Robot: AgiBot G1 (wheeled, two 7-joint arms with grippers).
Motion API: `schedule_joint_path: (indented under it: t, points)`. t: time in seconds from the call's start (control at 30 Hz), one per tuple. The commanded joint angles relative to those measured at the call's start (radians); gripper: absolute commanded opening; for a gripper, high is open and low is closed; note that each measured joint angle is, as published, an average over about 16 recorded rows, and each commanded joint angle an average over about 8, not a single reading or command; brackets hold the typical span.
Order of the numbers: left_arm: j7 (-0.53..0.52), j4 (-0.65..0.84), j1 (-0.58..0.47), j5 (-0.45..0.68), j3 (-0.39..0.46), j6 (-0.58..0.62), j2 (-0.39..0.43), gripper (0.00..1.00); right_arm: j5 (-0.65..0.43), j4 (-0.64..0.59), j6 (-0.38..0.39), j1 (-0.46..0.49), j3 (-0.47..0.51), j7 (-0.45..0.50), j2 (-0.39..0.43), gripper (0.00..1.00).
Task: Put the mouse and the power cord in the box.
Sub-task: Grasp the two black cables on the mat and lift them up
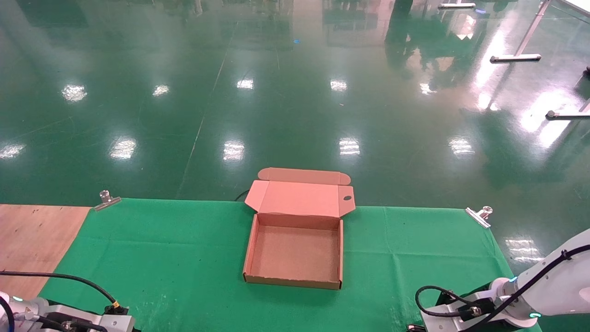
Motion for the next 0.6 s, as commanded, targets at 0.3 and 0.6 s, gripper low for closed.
schedule_joint_path:
  t: [0.3, 0.6]
  points:
    - [0.001, -0.007, -0.093, -0.004, -0.003, 0.117, -0.059, 0.0, 0.076, 0.073, -0.099, 0.077, 0.047, 0.01, 0.037, 0.0]
    - [-0.025, -0.069, -0.237, 0.011, 0.01, 0.261, -0.096, 0.0, 0.178, 0.327, -0.277, 0.161, 0.104, 0.146, 0.114, 0.0]
